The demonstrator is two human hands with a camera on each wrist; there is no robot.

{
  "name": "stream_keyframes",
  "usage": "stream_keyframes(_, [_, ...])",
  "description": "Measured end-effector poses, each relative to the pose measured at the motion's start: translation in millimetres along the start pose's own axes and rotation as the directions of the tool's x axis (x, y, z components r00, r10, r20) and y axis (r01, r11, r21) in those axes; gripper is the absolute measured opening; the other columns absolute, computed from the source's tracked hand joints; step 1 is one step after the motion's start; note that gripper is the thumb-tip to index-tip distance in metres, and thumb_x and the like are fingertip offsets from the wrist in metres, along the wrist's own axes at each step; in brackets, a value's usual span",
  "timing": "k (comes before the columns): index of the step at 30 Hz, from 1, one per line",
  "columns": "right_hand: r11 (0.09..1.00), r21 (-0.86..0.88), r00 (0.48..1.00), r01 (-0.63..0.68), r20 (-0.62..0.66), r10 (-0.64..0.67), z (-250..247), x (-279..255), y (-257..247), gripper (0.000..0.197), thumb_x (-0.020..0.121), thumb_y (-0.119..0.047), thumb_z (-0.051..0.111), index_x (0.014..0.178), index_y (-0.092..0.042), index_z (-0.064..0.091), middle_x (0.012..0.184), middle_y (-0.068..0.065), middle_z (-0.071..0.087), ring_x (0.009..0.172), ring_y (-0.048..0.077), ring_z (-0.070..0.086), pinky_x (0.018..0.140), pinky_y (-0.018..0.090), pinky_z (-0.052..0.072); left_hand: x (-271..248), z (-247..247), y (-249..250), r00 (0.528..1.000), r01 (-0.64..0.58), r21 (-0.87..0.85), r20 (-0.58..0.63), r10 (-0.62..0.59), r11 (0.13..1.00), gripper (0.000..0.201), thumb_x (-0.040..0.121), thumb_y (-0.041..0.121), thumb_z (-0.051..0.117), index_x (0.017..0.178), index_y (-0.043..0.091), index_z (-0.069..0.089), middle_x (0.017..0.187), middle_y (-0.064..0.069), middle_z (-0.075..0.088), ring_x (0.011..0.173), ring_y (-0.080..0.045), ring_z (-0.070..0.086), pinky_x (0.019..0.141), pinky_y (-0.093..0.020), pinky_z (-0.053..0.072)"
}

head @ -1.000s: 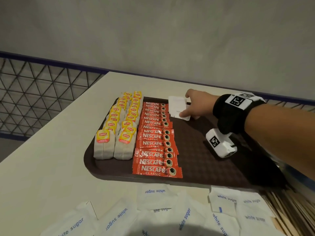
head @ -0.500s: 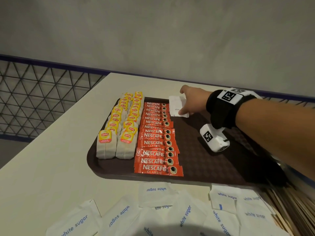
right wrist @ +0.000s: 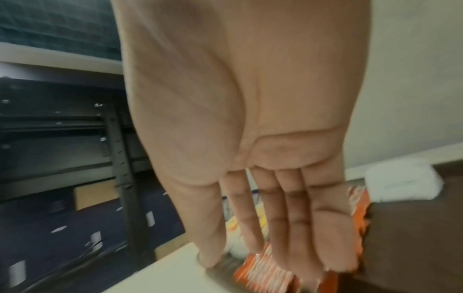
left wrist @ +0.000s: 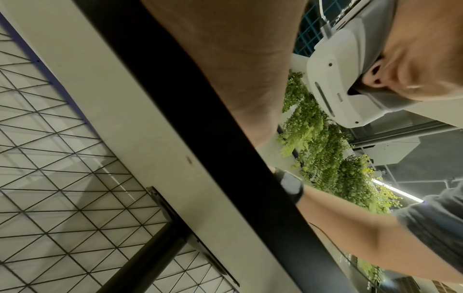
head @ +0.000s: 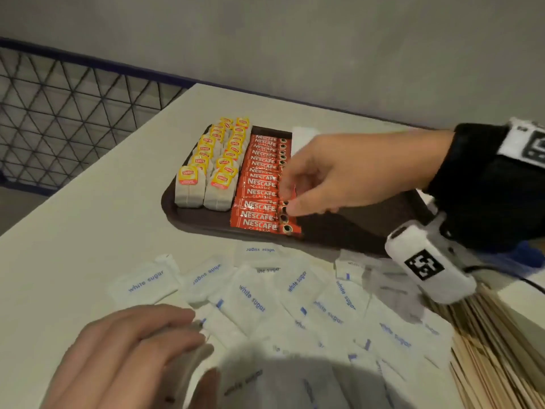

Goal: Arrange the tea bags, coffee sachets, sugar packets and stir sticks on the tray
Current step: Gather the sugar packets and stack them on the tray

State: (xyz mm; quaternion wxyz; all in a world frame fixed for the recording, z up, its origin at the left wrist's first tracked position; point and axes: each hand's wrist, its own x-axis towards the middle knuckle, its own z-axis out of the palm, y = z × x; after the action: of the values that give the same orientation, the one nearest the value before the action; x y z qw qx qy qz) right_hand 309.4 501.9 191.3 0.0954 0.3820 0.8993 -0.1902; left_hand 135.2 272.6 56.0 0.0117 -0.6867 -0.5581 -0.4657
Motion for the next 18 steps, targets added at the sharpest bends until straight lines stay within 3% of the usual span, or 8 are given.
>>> stream_keyframes(2, [0.984, -0.176, 0.992, 0.042, 0.122, -0.020, 24.9, -16.3, -20.2, 0.025, 0.089, -0.055, 0.067, 0.092, -0.030, 0.069, 0.080, -0.010, 0.068, 0.068, 0.005, 0.062, 0.064, 0.024, 0.053, 0.3, 3.0, -6.4, 0.999, 0.036, 0.112, 0.005, -0.037, 0.993, 0.021, 0.076, 0.045, 0.064, 0.095, 0.037, 0.062, 0.103, 0.012, 0.068, 0.092, -0.024, 0.063, 0.080, -0.044, 0.048])
stream_keyframes(4, [0.950, -0.293, 0.989, 0.110, 0.125, -0.076, 46.3, -25.2, -30.5, 0.029, 0.085, -0.057, 0.071, 0.090, -0.030, 0.064, 0.086, -0.011, 0.061, 0.075, 0.007, 0.057, 0.068, 0.028, 0.052, -5.4, 0.1, -0.7, 0.991, 0.117, 0.153, 0.045, -0.125, 0.981, 0.022, 0.076, 0.043, 0.064, 0.090, 0.028, 0.070, 0.100, 0.010, 0.069, 0.095, -0.019, 0.060, 0.081, -0.038, 0.045])
stream_keyframes(7, [0.923, -0.353, 0.987, 0.151, 0.100, -0.123, 68.2, -32.8, -30.8, 0.048, 0.084, -0.053, 0.074, 0.124, -0.032, 0.059, 0.115, -0.013, 0.056, 0.103, 0.009, 0.052, 0.089, 0.030, 0.051, -8.7, -5.5, 7.3, 0.986, 0.153, 0.112, 0.043, -0.159, 0.982, 0.023, 0.077, 0.038, 0.063, 0.087, 0.019, 0.072, 0.098, 0.009, 0.068, 0.098, -0.017, 0.059, 0.085, -0.033, 0.044])
stream_keyframes(9, [0.939, -0.322, 0.992, 0.120, 0.065, -0.105, 75.6, -37.6, -29.1, 0.055, 0.084, -0.051, 0.075, 0.132, -0.032, 0.054, 0.122, -0.013, 0.055, 0.109, 0.009, 0.051, 0.094, 0.030, 0.051, -11.3, -9.0, 10.1, 0.986, 0.149, 0.097, 0.064, -0.155, 0.984, 0.021, 0.080, 0.036, 0.063, 0.089, 0.019, 0.071, 0.097, 0.009, 0.066, 0.098, -0.018, 0.060, 0.084, -0.033, 0.044])
stream_keyframes(12, [0.961, -0.266, 0.997, 0.072, -0.015, -0.079, 80.0, -47.1, -29.1, 0.046, 0.083, -0.049, 0.077, 0.122, -0.033, 0.059, 0.114, -0.015, 0.061, 0.103, 0.006, 0.055, 0.090, 0.029, 0.052, -13.7, -12.1, 9.7, 0.986, 0.097, 0.104, 0.127, -0.110, 0.990, 0.022, 0.083, 0.037, 0.062, 0.091, 0.017, 0.069, 0.097, 0.008, 0.065, 0.096, -0.019, 0.059, 0.083, -0.034, 0.045])
stream_keyframes(16, [0.971, -0.235, 0.985, 0.048, -0.153, -0.085, 74.4, -76.0, -40.8, 0.018, 0.088, -0.039, 0.074, 0.102, -0.032, 0.066, 0.089, -0.015, 0.062, 0.081, 0.003, 0.058, 0.072, 0.024, 0.052, -18.4, -12.3, 11.2, 0.982, 0.043, 0.102, 0.176, -0.061, 0.994, 0.021, 0.084, 0.039, 0.065, 0.091, 0.020, 0.070, 0.099, 0.010, 0.064, 0.098, -0.019, 0.058, 0.081, -0.037, 0.048])
stream_keyframes(18, [0.996, -0.084, 0.967, 0.017, -0.252, -0.038, 71.8, -100.1, -48.6, 0.017, 0.084, -0.043, 0.076, 0.098, -0.035, 0.069, 0.086, -0.011, 0.066, 0.077, 0.004, 0.060, 0.070, 0.024, 0.052, -18.2, -11.5, 11.8, 0.981, 0.024, 0.101, 0.188, -0.043, 0.995, 0.019, 0.085, 0.038, 0.066, 0.090, 0.020, 0.071, 0.099, 0.009, 0.064, 0.097, -0.020, 0.058, 0.079, -0.039, 0.048])
